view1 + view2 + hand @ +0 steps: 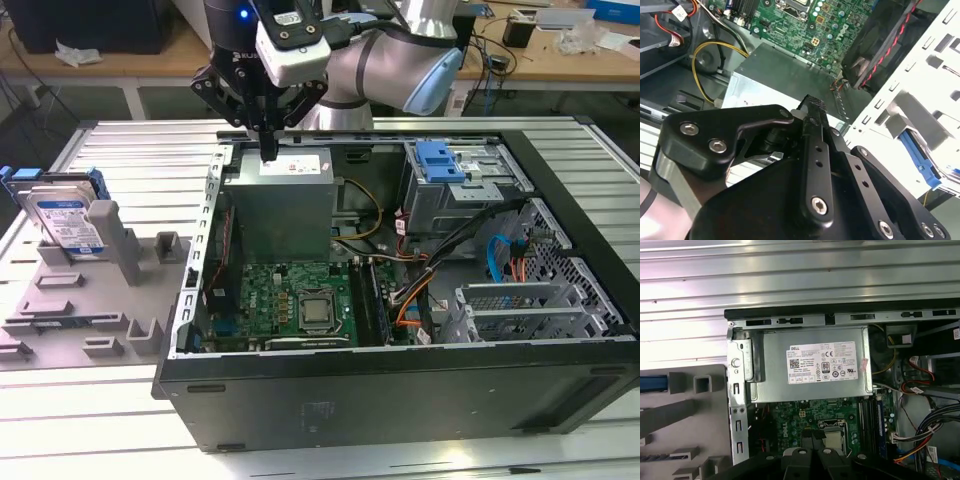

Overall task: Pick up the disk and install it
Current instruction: 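Reach for the disk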

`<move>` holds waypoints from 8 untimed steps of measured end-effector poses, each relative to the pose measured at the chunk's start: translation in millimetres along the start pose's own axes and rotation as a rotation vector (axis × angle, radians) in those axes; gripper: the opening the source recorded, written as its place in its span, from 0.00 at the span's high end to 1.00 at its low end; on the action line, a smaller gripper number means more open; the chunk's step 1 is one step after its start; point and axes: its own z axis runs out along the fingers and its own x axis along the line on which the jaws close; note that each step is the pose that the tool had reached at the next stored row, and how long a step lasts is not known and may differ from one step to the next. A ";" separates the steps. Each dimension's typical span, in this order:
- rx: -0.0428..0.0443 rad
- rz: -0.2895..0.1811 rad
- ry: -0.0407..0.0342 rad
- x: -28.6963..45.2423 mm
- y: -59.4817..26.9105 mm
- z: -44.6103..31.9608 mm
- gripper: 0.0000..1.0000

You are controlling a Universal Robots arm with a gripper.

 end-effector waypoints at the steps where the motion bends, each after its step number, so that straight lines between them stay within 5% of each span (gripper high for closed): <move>1: 0.0000 0.000 0.0000 1.7 0.1 0.0 0.89; 5: 0.0000 0.000 -0.0002 22.5 7.4 -0.2 0.89; 8: 0.0000 0.000 -0.0002 31.2 11.5 -0.2 0.89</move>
